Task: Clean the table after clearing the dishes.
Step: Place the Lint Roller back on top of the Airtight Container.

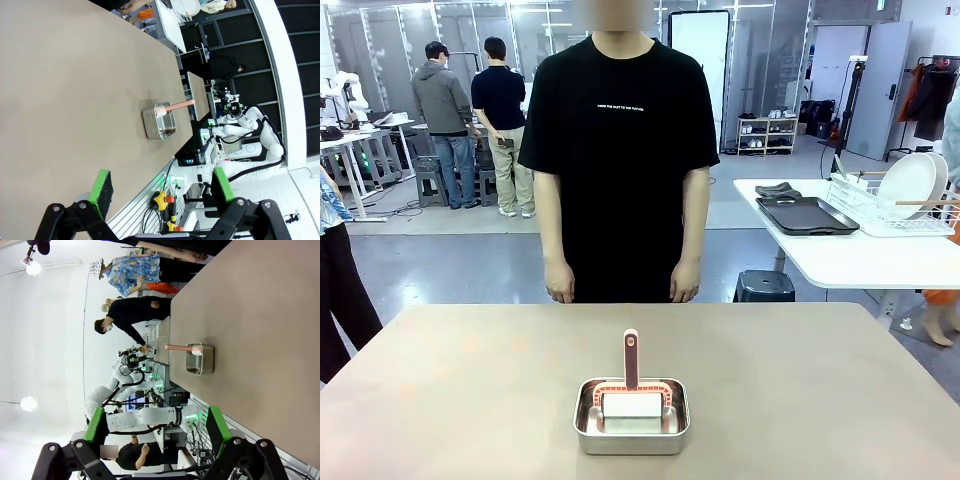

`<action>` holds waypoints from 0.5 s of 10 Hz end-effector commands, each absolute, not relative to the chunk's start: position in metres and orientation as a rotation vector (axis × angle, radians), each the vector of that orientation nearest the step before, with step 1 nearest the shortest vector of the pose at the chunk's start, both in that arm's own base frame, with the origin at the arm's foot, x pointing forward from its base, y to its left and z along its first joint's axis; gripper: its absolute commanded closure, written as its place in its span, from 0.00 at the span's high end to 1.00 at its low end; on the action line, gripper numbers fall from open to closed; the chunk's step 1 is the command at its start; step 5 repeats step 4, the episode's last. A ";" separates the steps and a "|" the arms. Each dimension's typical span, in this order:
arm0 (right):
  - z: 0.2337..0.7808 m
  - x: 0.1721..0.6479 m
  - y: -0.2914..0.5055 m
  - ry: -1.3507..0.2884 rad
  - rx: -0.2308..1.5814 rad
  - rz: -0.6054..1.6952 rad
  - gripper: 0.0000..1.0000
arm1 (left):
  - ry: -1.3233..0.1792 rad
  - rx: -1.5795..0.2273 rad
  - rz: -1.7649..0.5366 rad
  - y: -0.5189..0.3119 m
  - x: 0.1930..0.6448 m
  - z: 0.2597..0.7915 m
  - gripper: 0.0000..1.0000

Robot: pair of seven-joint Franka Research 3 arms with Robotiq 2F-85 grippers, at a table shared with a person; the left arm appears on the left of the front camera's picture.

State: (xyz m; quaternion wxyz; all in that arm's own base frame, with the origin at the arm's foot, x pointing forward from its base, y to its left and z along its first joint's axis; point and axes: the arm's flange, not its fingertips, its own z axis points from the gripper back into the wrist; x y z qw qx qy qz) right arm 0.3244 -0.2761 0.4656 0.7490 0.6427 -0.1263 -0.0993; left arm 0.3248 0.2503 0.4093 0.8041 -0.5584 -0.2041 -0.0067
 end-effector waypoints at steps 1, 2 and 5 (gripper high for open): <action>0.467 0.321 -0.276 -0.275 1.412 -0.215 1.00 | -0.430 -1.190 -0.001 0.251 0.322 0.413 1.00; 0.467 0.321 -0.276 -0.275 1.412 -0.215 1.00 | -0.430 -1.190 -0.001 0.251 0.322 0.413 1.00; 0.467 0.321 -0.276 -0.275 1.412 -0.215 1.00 | -0.430 -1.190 -0.001 0.251 0.322 0.413 1.00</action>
